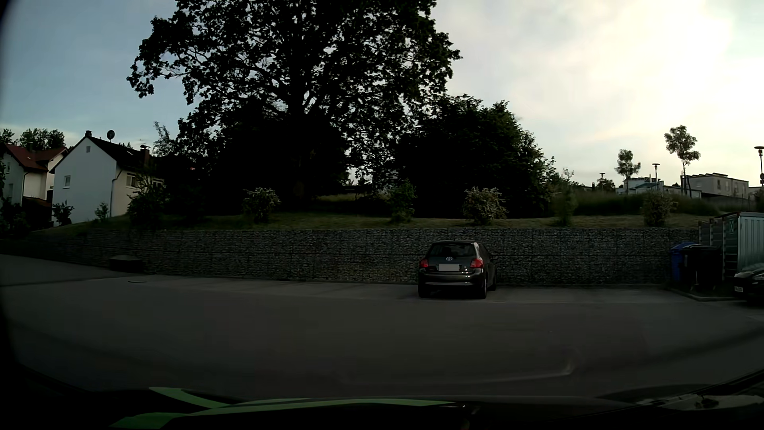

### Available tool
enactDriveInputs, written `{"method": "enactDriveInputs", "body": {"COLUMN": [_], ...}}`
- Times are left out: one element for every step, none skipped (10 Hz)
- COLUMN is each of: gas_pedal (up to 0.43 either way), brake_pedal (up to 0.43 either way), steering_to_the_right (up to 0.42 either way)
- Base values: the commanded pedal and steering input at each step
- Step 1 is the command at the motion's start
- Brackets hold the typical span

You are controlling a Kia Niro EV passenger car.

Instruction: Follow the waypoints while adhering to traffic rules and regulations

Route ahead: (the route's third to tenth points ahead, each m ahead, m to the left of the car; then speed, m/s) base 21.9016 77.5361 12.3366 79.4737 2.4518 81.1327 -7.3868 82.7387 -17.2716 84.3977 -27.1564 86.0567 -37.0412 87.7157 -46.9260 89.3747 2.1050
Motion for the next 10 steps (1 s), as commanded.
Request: {"method": "enactDriveInputs", "body": {"gas_pedal": [0.000,0.000,0.000,0.000,0.000,0.000,0.000,0.000,0.000,0.000], "brake_pedal": [0.000,0.000,0.000,0.000,0.000,0.000,0.000,0.000,0.000,0.000], "steering_to_the_right": [0.304,0.255,0.206,0.162,0.108,0.061,0.013,-0.021,-0.063,-0.092]}}
